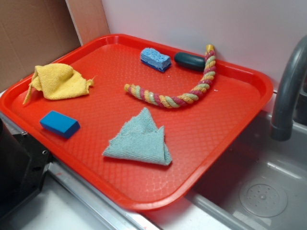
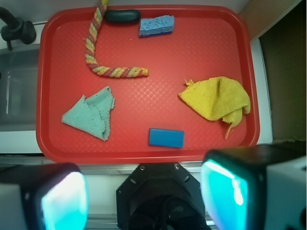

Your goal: Grab the blue block.

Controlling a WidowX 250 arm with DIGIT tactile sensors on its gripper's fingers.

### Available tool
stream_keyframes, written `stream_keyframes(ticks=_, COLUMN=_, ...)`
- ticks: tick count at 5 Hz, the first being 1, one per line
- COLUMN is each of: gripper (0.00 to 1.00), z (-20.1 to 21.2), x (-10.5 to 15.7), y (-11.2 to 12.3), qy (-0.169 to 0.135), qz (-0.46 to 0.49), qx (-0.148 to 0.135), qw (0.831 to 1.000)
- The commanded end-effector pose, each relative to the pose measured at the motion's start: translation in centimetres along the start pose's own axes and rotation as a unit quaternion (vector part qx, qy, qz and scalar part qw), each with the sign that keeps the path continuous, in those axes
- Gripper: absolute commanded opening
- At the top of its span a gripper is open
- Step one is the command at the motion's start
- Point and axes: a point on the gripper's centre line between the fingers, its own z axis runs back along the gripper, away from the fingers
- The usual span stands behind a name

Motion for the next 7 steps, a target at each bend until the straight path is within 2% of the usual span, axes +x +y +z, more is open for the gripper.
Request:
stream_keyframes(ticks=1, gripper=1.00, z=0.0, x=0.0, y=0.0, qy=0.000, qz=0.000, qx=0.000, qw=1.000)
stream_keyframes(ticks=2, gripper=1.00, z=-2.6, x=0.6, y=0.7, qy=-0.030, qz=-0.123, qx=-0.034, qw=0.991)
stream_keyframes(ticks=3, gripper=1.00, z=-3.2, x=1.3, y=0.0, qy=-0.028, qz=-0.249, qx=-0.020, qw=0.968)
stream_keyframes(ticks=4, gripper=1.00, z=-6.9, x=0.6, y=0.8, qy=0.012, qz=-0.368, qx=-0.028, qw=0.929)
stream_keyframes(ticks=7, gripper=1.00, z=-6.9, x=0.6, y=0.8, qy=0.012, qz=-0.368, qx=-0.028, qw=0.929)
